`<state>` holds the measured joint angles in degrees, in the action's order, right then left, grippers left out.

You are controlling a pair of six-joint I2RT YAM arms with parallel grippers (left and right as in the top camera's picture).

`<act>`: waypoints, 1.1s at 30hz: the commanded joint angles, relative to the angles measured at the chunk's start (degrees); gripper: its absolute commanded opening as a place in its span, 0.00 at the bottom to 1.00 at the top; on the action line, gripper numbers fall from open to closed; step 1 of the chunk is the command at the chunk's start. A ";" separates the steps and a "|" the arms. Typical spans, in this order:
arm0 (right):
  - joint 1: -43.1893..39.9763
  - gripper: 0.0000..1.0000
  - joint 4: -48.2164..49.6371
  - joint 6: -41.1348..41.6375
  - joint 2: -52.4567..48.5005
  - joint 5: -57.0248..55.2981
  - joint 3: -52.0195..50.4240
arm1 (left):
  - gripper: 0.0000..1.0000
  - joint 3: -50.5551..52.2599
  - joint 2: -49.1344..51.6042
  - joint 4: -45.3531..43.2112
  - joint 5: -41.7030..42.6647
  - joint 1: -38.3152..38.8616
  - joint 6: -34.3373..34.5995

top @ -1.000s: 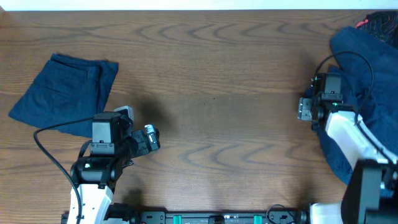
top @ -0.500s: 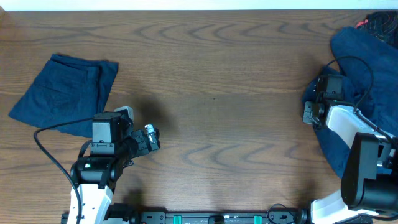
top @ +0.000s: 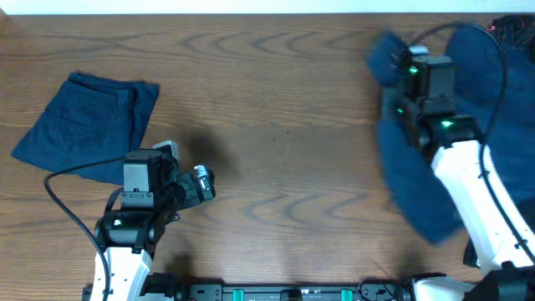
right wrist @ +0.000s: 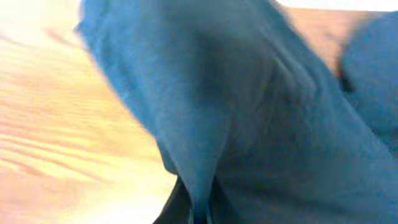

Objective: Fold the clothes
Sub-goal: 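Reach the right gripper into the dark blue jeans pile and grasp, then pull the grasped jeans leftward onto the open table with the right gripper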

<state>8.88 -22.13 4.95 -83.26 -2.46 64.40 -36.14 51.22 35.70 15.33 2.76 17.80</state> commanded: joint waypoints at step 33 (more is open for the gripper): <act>0.48 0.93 -29.20 1.20 3.43 3.78 -12.85 | 0.98 -0.90 0.94 -1.84 2.23 -0.17 0.76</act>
<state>7.14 -52.60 7.07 -79.68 3.05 54.43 -36.14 51.66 33.85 16.64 2.76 18.22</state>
